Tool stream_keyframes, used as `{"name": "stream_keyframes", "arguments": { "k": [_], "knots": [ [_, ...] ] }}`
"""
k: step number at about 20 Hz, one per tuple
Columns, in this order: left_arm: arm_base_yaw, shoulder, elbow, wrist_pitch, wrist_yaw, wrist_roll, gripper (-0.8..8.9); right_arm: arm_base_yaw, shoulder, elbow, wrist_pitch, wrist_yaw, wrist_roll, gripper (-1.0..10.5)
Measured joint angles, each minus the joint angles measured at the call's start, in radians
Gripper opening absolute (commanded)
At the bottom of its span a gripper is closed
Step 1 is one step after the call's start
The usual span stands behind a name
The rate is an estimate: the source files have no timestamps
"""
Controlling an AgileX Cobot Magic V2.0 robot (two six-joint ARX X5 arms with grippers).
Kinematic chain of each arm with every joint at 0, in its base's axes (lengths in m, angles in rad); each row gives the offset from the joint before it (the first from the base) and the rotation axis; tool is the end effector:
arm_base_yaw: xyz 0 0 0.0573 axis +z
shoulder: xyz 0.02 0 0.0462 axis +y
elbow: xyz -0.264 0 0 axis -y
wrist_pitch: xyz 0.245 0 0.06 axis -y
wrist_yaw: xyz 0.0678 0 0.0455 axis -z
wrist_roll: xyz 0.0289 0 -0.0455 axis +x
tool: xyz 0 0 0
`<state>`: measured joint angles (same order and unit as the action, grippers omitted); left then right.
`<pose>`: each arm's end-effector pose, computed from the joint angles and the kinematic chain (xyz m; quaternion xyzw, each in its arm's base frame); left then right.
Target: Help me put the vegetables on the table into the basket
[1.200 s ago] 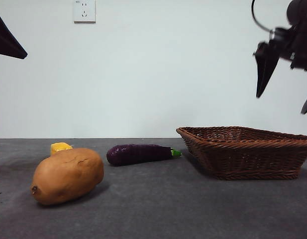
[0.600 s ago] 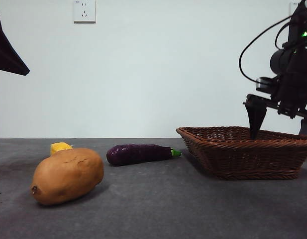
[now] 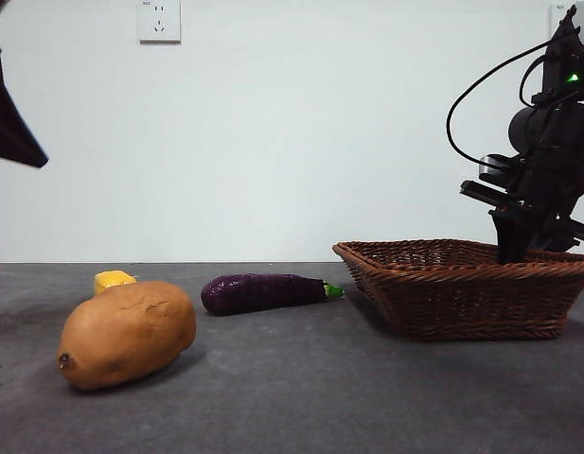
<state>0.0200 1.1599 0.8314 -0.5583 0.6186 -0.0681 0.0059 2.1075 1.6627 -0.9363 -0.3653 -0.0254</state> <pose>0.2238 -0.0123 0.2525 -0.1640 0.4162 -0.2523 0.8581 0.4198 0.0128 0.1860 0.1042 0.6248 0.1502 0.7590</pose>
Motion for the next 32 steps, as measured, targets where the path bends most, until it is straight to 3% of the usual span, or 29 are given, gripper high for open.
{"name": "stream_keyframes", "arguments": {
  "k": [3, 5, 9, 12, 15, 19, 24, 28, 29, 31, 32],
  "knots": [
    [-0.001, 0.032, 0.053, -0.122, -0.102, 0.005, 0.61, -0.020, -0.015, 0.002, -0.032, -0.033, 0.002, -0.1],
    [-0.001, 0.064, 0.131, -0.185, -0.140, 0.006, 2.36, -0.035, -0.064, 0.002, -0.071, -0.048, 0.002, -0.1],
    [-0.005, 0.185, 0.301, -0.288, -0.224, 0.008, 4.81, -0.051, -0.236, 0.002, -0.159, -0.058, -0.013, -0.1],
    [-0.025, 0.320, 0.408, -0.303, -0.251, 0.008, 5.10, -0.046, -0.340, 0.002, -0.224, -0.062, -0.040, -0.1],
    [-0.055, 0.464, 0.516, -0.320, -0.325, 0.011, 6.38, -0.046, -0.452, 0.002, -0.294, -0.062, -0.069, -0.1],
    [-0.121, 0.669, 0.694, -0.357, -0.455, 0.011, 6.35, -0.046, -0.588, 0.002, -0.361, -0.062, -0.077, -0.1],
    [-0.161, 0.878, 0.900, -0.430, -0.486, -0.050, 6.25, -0.046, -0.749, 0.002, -0.417, -0.062, -0.103, -0.1],
    [-0.167, 0.948, 0.914, -0.433, -0.486, -0.109, 6.23, -0.046, -0.846, 0.002, -0.417, -0.063, -0.102, -0.1],
    [-0.167, 0.955, 0.914, -0.428, -0.486, -0.118, 6.12, -0.046, -0.863, 0.002, -0.417, -0.063, -0.098, -0.1],
    [-0.167, 0.955, 0.914, -0.392, -0.486, -0.135, 4.59, -0.046, -0.889, 0.002, -0.417, -0.065, -0.093, -0.1],
    [-0.169, 0.955, 0.914, -0.388, -0.486, -0.137, 4.63, -0.046, -0.904, 0.002, -0.417, -0.065, -0.090, -0.1]
  ]
}}
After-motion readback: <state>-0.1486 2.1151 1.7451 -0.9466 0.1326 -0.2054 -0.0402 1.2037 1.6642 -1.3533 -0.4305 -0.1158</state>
